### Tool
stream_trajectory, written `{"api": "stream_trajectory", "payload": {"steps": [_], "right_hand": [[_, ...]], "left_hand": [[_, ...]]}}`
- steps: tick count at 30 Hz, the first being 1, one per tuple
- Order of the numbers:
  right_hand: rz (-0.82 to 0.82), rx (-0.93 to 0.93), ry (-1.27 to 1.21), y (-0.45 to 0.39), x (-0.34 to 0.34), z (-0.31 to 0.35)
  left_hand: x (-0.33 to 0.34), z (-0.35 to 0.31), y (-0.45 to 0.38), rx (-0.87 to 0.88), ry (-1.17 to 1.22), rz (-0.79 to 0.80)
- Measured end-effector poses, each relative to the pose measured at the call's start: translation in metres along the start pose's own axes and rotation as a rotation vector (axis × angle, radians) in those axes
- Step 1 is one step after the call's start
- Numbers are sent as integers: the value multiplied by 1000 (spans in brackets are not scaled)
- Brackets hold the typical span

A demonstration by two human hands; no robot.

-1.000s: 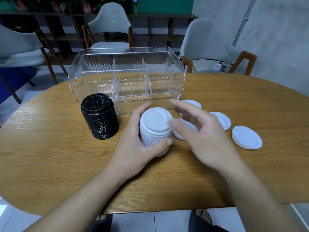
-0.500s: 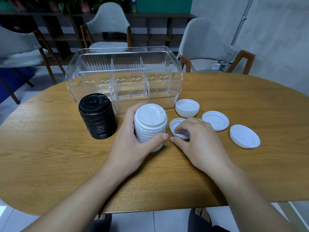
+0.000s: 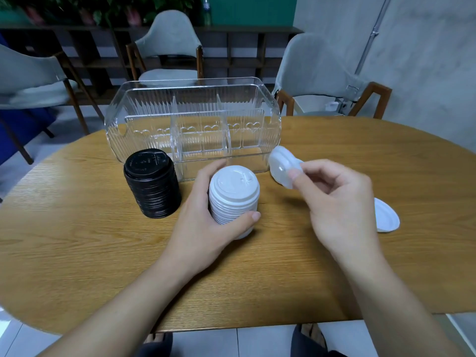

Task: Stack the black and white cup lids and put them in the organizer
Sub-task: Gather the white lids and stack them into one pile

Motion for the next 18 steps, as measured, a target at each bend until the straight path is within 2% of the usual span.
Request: {"api": "stream_trajectory", "payload": {"steps": [4,10,15,18], "right_hand": [[-52,69,-313,6,3,8],[20,141,-631,16,28,20],[104,238,-747,23,46,20],[136,204,-696,21,45,23]], "left_hand": [[-4,-10,-3,41,1,2],[-12,-55,-3,313,-173,-105],[-11,-63,-1,325,-136,-150],[-14,-59,-3,297,-149,-159]]}}
Point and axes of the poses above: each hand's wrist, its own y-axis away from the middle knuckle, its own x-axis out of the palm, z = x × y, the point moved 9 cm from there along -y, towards the middle knuckle, and after that the axes turned 5 degrees about -x, right-handed, at the moved point
